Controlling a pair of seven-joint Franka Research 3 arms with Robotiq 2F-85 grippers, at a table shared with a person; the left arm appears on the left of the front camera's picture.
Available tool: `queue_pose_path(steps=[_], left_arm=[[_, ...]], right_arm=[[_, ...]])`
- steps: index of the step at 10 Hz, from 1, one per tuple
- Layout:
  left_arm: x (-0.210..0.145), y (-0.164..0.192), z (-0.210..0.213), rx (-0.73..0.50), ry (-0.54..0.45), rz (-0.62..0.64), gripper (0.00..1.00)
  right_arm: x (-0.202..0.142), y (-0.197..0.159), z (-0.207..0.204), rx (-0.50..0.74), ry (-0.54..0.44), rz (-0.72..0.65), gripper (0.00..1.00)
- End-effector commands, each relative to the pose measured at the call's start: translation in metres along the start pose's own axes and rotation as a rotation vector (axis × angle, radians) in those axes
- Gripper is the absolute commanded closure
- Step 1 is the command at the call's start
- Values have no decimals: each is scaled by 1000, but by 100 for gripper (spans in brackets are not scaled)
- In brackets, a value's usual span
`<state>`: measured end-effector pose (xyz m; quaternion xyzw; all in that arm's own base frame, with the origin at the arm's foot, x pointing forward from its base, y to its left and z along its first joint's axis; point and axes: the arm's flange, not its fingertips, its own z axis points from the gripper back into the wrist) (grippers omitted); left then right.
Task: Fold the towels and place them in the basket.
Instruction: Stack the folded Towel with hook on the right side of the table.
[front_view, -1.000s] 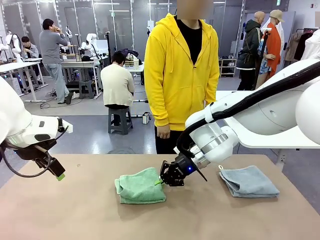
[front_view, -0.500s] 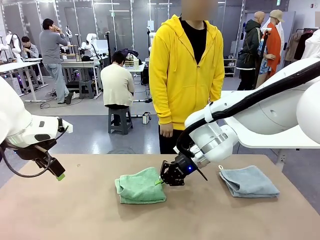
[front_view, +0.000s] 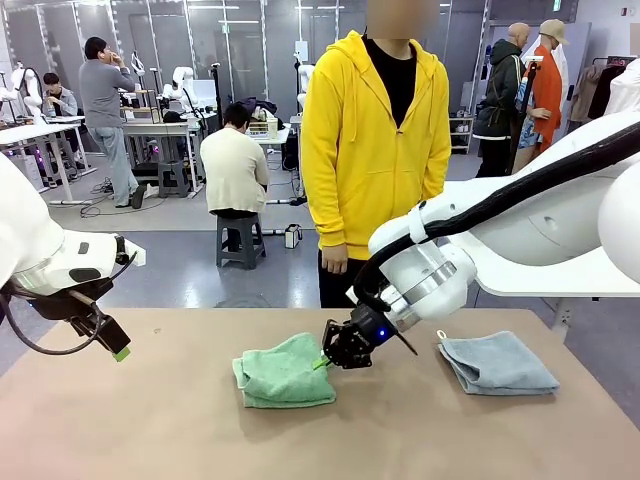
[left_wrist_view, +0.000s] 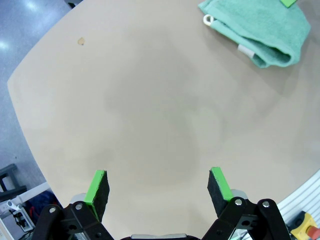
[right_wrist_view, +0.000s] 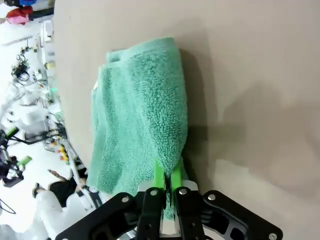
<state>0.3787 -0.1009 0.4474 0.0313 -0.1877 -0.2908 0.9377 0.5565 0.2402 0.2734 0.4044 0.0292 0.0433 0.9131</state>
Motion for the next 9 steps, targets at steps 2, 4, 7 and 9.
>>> queue_pose_path(steps=[2,4,7,9], left_arm=[[0,-1,1,10,2,1,0],[0,-1,1,10,2,1,0],[0,-1,1,10,2,1,0],[0,-1,1,10,2,1,0]], right_arm=[[-17,36,48,-170,18,274,94],[-23,57,70,-238,9,353,94],[-26,64,115,-330,-15,379,94],[-30,51,156,-347,-39,354,94]])
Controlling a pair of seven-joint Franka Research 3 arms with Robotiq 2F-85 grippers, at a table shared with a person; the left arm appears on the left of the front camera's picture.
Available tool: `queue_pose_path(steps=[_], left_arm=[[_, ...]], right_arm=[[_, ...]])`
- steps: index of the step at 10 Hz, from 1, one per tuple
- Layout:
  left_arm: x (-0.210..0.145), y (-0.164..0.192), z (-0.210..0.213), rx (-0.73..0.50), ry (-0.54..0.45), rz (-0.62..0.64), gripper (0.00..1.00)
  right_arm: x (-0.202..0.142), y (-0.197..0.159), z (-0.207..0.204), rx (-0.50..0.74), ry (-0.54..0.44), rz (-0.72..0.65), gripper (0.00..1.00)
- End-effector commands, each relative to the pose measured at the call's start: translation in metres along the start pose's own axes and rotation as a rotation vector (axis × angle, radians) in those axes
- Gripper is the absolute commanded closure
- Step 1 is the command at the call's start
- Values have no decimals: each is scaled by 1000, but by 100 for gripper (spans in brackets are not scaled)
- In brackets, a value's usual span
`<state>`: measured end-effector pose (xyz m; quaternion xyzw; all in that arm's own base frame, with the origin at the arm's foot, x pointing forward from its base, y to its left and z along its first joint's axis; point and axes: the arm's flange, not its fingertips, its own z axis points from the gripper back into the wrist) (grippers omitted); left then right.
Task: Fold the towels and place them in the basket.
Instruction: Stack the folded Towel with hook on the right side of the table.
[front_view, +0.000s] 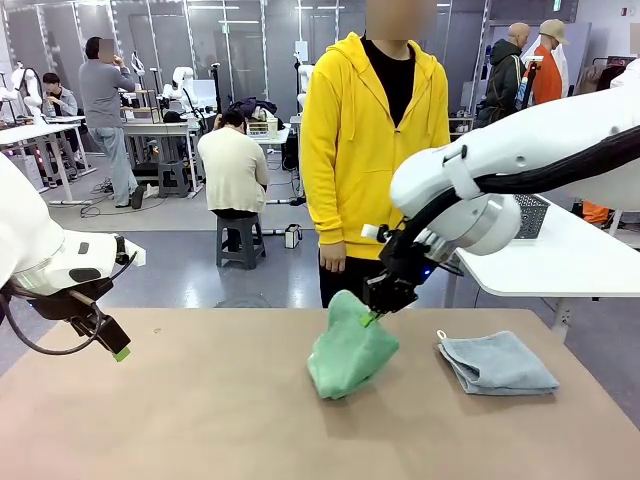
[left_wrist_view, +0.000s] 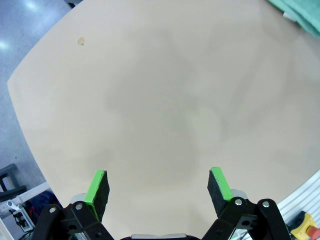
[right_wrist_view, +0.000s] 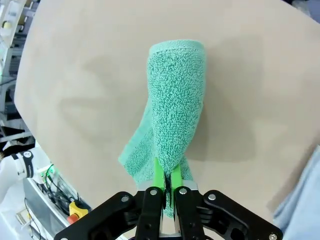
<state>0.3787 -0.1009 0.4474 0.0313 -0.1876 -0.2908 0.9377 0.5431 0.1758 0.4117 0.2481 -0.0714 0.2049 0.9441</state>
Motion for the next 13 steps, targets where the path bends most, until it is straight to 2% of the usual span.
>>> queue_pose_path(steps=[1,3,7,10,13], left_arm=[[0,-1,1,10,2,1,0],[0,-1,1,10,2,1,0],[0,-1,1,10,2,1,0],[0,-1,1,10,2,1,0],[0,-1,1,10,2,1,0]], right_arm=[[-17,-31,30,-6,5,-37,94],[-31,-73,57,-2,-36,-27,94],[-51,-135,79,12,-58,-32,94],[-57,-165,109,82,-101,-81,94],[-62,-202,110,135,-104,-99,94]])
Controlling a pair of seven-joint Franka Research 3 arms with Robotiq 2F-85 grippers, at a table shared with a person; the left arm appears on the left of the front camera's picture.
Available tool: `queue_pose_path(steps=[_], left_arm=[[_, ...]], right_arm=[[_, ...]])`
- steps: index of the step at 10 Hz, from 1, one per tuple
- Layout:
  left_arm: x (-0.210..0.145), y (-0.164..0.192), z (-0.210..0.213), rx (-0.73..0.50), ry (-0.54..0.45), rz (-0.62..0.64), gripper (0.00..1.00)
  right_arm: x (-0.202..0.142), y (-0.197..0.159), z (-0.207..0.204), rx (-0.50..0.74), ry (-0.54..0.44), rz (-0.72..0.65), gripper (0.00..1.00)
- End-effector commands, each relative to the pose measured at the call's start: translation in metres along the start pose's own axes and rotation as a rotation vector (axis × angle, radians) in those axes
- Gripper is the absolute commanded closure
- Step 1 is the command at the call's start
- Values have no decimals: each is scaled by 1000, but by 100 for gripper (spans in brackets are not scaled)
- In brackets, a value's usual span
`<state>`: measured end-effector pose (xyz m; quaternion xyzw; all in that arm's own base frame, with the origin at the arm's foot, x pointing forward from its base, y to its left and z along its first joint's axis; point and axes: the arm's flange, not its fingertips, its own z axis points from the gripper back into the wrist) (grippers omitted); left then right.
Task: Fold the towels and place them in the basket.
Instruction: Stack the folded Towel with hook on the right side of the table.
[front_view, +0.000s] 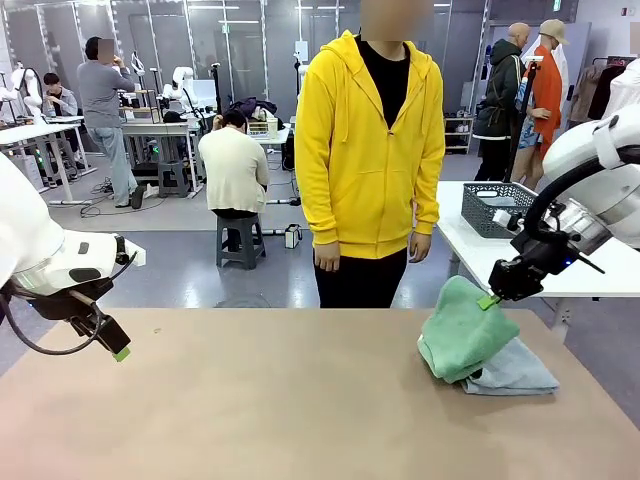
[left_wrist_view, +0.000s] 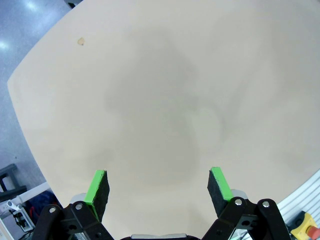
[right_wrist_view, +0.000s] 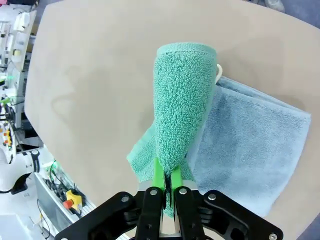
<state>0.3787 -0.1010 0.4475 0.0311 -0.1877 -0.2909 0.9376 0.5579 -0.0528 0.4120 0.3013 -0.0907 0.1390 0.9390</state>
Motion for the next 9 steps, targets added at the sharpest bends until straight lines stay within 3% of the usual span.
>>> queue_pose_path(steps=[1,4,9], left_arm=[[0,-1,0,10,3,1,0],[0,-1,0,10,3,1,0],[0,-1,0,10,3,1,0]], right_arm=[[5,-31,-8,54,3,5,94],[-5,-71,-27,75,-29,-21,94],[-14,-86,-46,-131,68,-33,94]])
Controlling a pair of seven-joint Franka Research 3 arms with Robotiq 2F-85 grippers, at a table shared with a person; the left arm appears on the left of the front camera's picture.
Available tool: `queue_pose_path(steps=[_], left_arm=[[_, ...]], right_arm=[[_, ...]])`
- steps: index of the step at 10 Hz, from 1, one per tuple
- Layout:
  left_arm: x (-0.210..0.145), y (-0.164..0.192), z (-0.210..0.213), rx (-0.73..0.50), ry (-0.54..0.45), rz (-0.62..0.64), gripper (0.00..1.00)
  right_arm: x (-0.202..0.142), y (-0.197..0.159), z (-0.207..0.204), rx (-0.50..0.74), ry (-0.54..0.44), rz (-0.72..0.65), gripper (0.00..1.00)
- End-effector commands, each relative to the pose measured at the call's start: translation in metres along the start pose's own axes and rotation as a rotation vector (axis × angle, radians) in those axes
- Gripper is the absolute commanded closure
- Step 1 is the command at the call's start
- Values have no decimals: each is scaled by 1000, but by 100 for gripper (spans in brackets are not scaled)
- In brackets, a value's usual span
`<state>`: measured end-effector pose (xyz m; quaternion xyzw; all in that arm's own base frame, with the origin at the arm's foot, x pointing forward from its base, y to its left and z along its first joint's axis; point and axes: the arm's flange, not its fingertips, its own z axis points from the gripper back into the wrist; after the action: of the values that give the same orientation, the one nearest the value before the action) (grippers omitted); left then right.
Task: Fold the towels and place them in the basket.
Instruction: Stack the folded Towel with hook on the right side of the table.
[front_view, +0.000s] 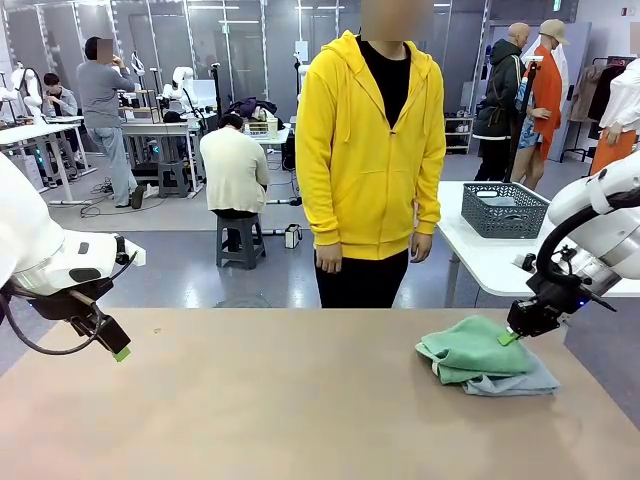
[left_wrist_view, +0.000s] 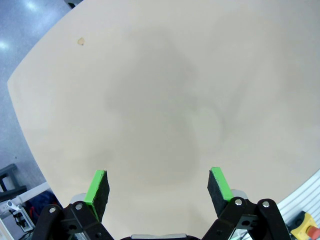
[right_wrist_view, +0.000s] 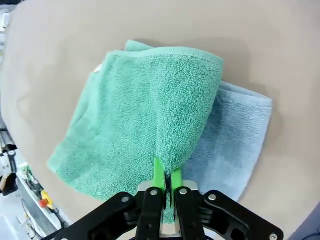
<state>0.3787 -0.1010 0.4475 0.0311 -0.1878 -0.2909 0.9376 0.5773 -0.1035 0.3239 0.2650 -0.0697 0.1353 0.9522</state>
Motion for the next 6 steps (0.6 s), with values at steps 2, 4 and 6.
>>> queue_pose_path(steps=[2,4,6], left_arm=[[0,-1,0,10,3,1,0],[0,-1,0,10,3,1,0],[0,-1,0,10,3,1,0]], right_arm=[[1,10,-5,-113,33,-22,84],[-1,12,-3,-112,32,-27,50],[-3,16,3,-125,19,-30,15]])
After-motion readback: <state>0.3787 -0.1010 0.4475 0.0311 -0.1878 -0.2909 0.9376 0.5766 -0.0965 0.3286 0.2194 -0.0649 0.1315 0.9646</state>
